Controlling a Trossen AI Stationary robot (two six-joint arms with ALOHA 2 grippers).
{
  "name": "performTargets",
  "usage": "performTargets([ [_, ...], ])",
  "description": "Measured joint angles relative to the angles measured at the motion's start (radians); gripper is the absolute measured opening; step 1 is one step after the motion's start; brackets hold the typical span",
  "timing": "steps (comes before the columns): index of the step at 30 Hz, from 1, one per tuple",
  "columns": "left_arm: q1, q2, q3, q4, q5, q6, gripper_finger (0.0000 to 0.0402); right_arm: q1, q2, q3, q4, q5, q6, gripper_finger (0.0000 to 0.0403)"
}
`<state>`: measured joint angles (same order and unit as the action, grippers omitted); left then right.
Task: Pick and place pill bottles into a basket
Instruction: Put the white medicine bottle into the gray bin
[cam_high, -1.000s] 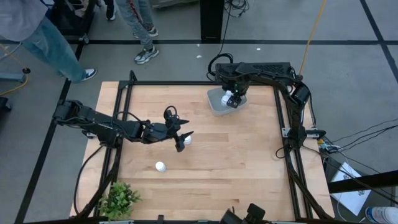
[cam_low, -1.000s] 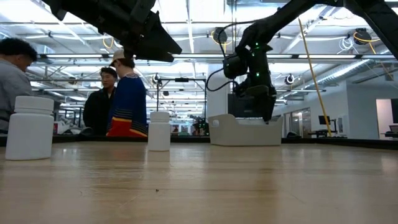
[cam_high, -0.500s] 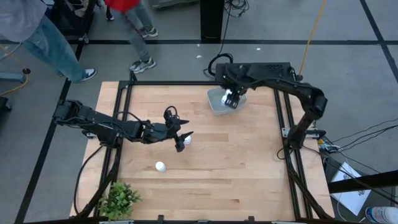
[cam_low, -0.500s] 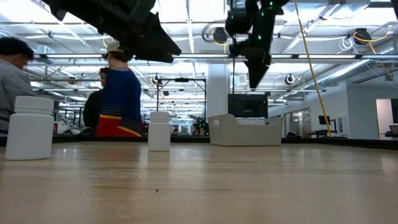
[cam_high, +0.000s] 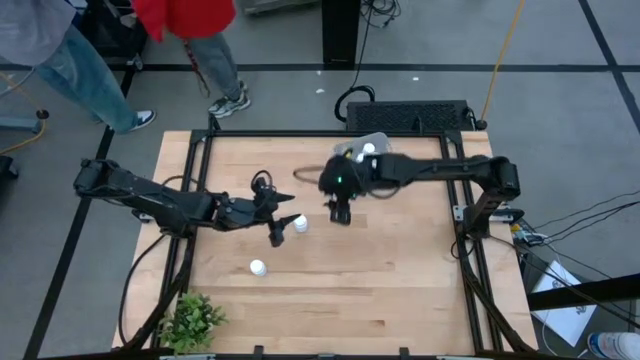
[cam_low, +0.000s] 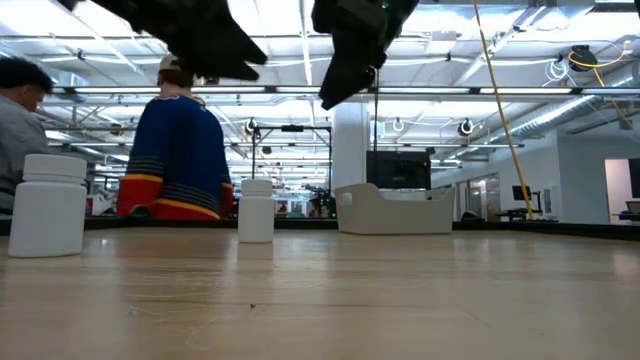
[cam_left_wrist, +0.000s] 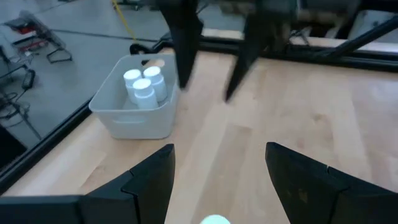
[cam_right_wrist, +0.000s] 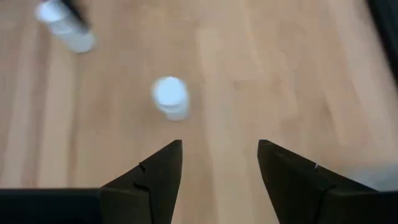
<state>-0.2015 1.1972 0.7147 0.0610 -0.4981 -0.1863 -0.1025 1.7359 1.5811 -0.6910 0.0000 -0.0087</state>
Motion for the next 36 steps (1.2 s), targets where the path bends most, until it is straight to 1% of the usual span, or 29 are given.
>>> performTargets([
  [2,-0.025,-0.043,0.000,-0.032,-0.008,-0.004,0.0257,0.039,0.000,-0.025,0.024,0.022,-0.013,0.0199],
  [5,-0.065,-0.093,0.000,-0.040,-0.061,-0.005,0.0257,0.085,0.001,-0.061,0.081,0.027,-0.047,0.0197],
  [10,-0.107,-0.156,-0.002,-0.045,-0.132,0.045,0.0257,0.123,0.047,-0.073,0.151,0.026,-0.068,0.0205],
  [11,-0.109,-0.166,-0.002,-0.048,-0.136,0.047,0.0257,0.126,0.060,-0.072,0.190,0.026,-0.082,0.0209],
  [16,-0.110,-0.196,-0.002,-0.101,-0.140,0.041,0.0257,0.095,0.110,-0.071,0.269,0.020,-0.108,0.0240],
  [20,-0.112,-0.197,-0.002,-0.114,-0.141,0.028,0.0257,0.064,0.129,-0.071,0.270,-0.001,-0.104,0.0267],
  [23,-0.113,-0.196,-0.002,-0.116,-0.141,0.031,0.0257,0.060,0.158,-0.070,0.340,-0.027,-0.092,0.0281],
  [28,-0.114,-0.195,-0.003,-0.120,-0.144,0.031,0.0257,0.060,0.222,-0.066,0.390,-0.032,-0.107,0.0288],
  [36,-0.116,-0.195,-0.002,-0.134,-0.139,0.027,0.0257,0.060,0.249,-0.066,0.436,-0.034,-0.108,0.0284],
])
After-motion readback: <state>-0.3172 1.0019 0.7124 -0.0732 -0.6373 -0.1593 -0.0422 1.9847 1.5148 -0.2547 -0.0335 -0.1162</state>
